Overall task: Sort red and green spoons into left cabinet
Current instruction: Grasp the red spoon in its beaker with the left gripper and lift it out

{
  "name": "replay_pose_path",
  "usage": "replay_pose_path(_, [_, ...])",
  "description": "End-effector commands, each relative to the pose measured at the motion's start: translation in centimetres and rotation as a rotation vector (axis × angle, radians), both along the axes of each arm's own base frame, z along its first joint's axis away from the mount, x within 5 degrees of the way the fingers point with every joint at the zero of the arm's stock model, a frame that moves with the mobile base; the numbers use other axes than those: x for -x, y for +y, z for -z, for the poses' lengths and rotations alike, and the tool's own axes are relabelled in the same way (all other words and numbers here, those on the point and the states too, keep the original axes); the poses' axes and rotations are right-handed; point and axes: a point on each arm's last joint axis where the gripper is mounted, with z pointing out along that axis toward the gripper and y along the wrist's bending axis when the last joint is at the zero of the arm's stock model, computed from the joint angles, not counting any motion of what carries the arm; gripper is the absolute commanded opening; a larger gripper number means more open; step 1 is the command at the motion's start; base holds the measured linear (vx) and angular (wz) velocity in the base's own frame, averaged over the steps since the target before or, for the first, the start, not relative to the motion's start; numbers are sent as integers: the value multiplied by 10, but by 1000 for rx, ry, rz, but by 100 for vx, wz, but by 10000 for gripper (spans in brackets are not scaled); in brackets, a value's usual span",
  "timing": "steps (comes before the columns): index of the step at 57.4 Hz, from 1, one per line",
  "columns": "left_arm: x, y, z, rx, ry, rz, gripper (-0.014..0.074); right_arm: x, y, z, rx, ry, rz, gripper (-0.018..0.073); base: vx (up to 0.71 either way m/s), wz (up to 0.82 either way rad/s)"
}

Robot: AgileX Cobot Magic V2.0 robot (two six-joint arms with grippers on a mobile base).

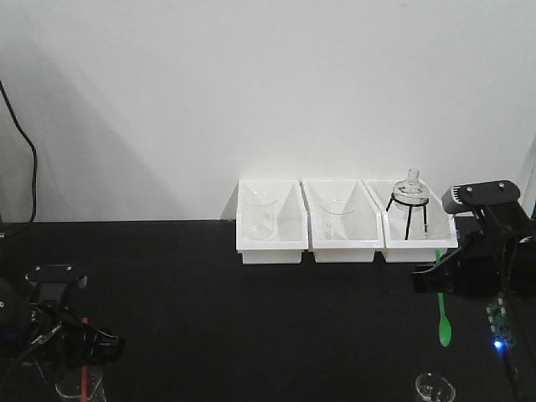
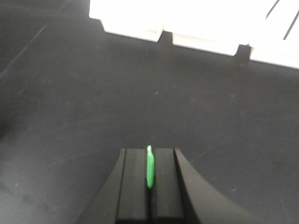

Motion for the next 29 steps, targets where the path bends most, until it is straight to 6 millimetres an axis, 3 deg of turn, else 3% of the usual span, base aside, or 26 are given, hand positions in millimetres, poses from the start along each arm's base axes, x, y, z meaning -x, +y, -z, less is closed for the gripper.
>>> replay_pose_path(1, [-8,-1,-28,15,-138,-34,583,4,-2,-27,-12,-96,19,-4,0,0])
replay_pose_path(9, [-11,0,-29,14,-170,-50,534,5,-2,-26,-14,-92,18,-4,0,0])
replay_pose_path(15, [-11,1,-30,13,-176,-52,426,5,-2,-26,-14,-92,18,-4,0,0])
replay_pose_path(29, [-12,1,-30,10,-188,-56,31,5,-2,-26,-15,-92,20,-4,0,0])
